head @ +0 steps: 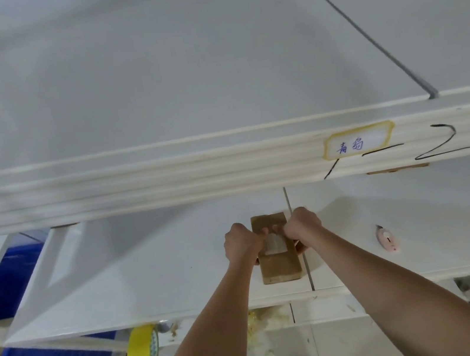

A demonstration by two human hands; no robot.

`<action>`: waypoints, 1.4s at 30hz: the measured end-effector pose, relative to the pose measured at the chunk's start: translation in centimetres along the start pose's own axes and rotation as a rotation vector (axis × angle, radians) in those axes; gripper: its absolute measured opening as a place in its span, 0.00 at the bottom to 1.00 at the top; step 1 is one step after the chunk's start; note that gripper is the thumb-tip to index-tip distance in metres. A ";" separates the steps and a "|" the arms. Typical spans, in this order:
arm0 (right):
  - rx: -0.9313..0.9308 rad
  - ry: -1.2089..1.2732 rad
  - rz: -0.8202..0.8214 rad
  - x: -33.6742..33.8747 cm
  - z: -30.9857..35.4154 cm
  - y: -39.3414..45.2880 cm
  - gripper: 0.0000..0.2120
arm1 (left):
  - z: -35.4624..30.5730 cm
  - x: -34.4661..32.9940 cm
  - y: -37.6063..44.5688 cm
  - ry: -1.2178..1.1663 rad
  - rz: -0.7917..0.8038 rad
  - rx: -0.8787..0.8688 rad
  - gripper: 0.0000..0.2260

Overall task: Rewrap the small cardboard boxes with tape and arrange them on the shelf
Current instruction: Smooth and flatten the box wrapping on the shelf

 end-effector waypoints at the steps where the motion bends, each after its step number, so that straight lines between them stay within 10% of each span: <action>1: 0.011 -0.017 -0.014 -0.1 0.2 0.1 0.16 | -0.1 0.1 0.1 0.012 -0.008 0.000 0.19; 31: 0.113 -0.058 -0.018 -0.5 -1.9 -1.4 0.10 | 2.4 -0.8 -1.5 -0.211 0.075 0.000 0.12; 42: 0.198 -0.003 -0.003 -2.2 -3.6 -2.1 0.20 | 3.4 -1.6 -3.3 -0.236 0.071 0.015 0.24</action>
Point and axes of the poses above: each hand's wrist, its own y-axis towards the middle knuckle, its own x-axis out of the back of the hand, z = x × y, the point moved 6 cm from there along y, towards the middle knuckle, and after that the axes turned 6 degrees about y, right-handed, at the moved point
